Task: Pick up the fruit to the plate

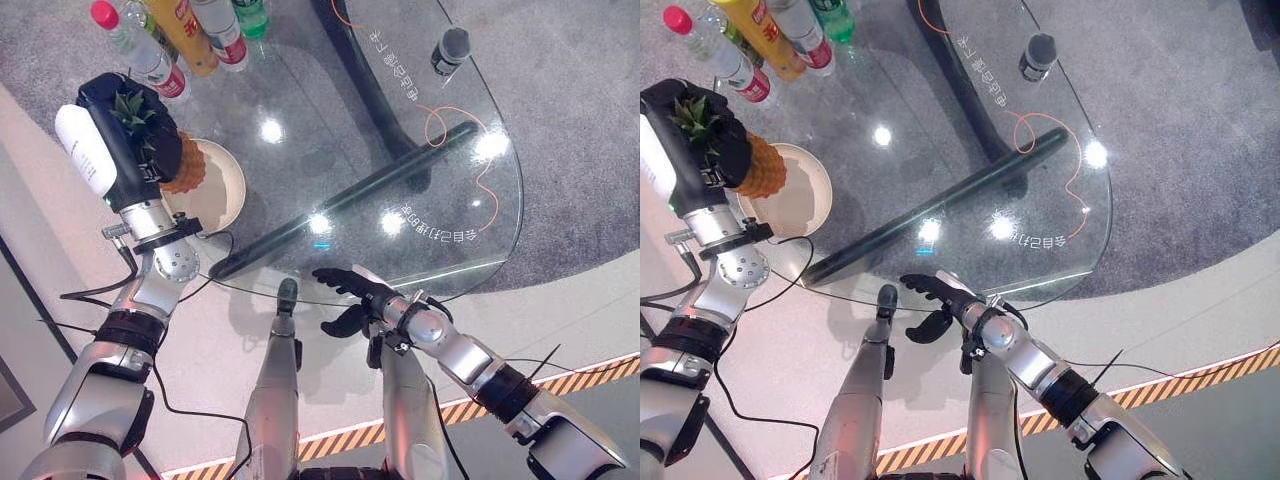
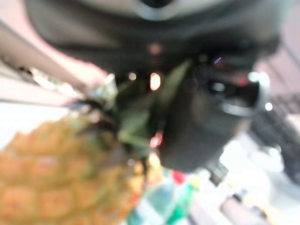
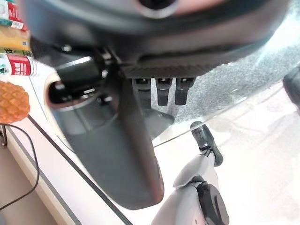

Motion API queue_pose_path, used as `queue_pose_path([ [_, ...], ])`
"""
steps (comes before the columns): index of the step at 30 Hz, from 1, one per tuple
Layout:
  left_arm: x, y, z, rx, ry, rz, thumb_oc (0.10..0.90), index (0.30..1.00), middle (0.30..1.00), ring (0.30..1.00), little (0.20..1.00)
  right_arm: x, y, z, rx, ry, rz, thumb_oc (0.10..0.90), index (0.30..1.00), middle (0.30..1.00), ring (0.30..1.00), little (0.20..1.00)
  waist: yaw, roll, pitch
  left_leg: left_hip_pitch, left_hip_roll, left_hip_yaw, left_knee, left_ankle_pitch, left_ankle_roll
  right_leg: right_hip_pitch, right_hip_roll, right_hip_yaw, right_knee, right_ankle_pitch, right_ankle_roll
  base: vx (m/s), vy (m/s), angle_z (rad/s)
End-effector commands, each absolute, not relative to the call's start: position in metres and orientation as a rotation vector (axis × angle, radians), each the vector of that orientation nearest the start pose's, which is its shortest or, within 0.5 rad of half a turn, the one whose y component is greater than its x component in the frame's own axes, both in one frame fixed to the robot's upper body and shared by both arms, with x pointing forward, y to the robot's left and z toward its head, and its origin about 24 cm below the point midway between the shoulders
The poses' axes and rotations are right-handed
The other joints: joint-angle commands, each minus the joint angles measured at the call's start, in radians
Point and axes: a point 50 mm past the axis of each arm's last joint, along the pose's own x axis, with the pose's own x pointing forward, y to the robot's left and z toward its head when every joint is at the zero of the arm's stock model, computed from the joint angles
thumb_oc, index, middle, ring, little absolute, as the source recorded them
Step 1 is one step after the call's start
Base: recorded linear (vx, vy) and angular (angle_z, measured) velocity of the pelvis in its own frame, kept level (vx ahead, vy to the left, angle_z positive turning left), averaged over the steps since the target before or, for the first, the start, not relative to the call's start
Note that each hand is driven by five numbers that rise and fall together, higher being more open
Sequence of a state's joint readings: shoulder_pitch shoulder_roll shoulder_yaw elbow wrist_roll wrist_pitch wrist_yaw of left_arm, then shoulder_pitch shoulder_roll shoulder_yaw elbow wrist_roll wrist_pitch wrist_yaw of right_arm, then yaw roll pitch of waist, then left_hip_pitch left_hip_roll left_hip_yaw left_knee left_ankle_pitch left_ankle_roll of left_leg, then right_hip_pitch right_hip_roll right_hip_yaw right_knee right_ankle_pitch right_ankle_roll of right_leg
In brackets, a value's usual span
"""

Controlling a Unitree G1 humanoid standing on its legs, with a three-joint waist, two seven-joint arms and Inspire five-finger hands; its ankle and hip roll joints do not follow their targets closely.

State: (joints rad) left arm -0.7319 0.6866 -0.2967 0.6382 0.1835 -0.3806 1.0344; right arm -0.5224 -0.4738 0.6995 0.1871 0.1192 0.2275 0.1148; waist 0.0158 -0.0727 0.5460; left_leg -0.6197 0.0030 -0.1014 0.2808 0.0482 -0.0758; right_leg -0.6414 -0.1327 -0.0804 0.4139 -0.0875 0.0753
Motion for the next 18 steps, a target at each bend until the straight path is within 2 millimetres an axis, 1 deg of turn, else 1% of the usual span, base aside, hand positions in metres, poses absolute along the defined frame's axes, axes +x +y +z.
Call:
queue_pose_path([
  [1,0.324,0.266,0.265,0.569,-1.122,0.904,0.100,0.300,0.300,0.300,0.200,0.292,-0.063,0.078,-0.551,0.009,0.775,0.800,0.900,0.900,0.900,0.900,0.004,-0.010,-0.026,-0.043,-0.071,0.071,0.065,-0.033,0.111,0.029,0.101,0.026,-0.107,0.116,-0.056,-0.02,0.049,0.00],
  [8,0.328,0.271,0.265,0.553,-1.089,0.932,0.100,0.300,0.300,0.300,0.200,0.293,-0.058,0.085,-0.551,-0.014,0.779,0.800,0.900,0.900,0.900,0.900,-0.004,-0.027,-0.026,-0.080,-0.069,0.066,0.058,-0.024,0.111,-0.015,0.111,0.020,-0.104,0.126,-0.059,-0.01,0.013,0.02],
  [12,0.329,0.273,0.262,0.541,-1.076,0.942,0.100,0.300,0.300,0.300,0.200,0.294,-0.056,0.088,-0.551,-0.024,0.780,0.800,0.900,0.900,0.900,0.900,-0.007,-0.035,-0.026,-0.088,-0.067,0.065,0.061,-0.031,0.112,-0.026,0.118,0.019,-0.100,0.123,-0.060,0.00,0.003,0.01],
  [18,0.331,0.273,0.260,0.535,-1.074,0.952,0.100,0.300,0.300,0.300,0.200,0.296,-0.054,0.095,-0.551,-0.043,0.776,0.800,0.900,0.900,0.900,0.900,-0.013,-0.044,-0.026,-0.104,-0.065,0.064,0.051,-0.024,0.108,-0.047,0.127,0.018,-0.104,0.130,-0.061,0.00,0.000,0.00],
])
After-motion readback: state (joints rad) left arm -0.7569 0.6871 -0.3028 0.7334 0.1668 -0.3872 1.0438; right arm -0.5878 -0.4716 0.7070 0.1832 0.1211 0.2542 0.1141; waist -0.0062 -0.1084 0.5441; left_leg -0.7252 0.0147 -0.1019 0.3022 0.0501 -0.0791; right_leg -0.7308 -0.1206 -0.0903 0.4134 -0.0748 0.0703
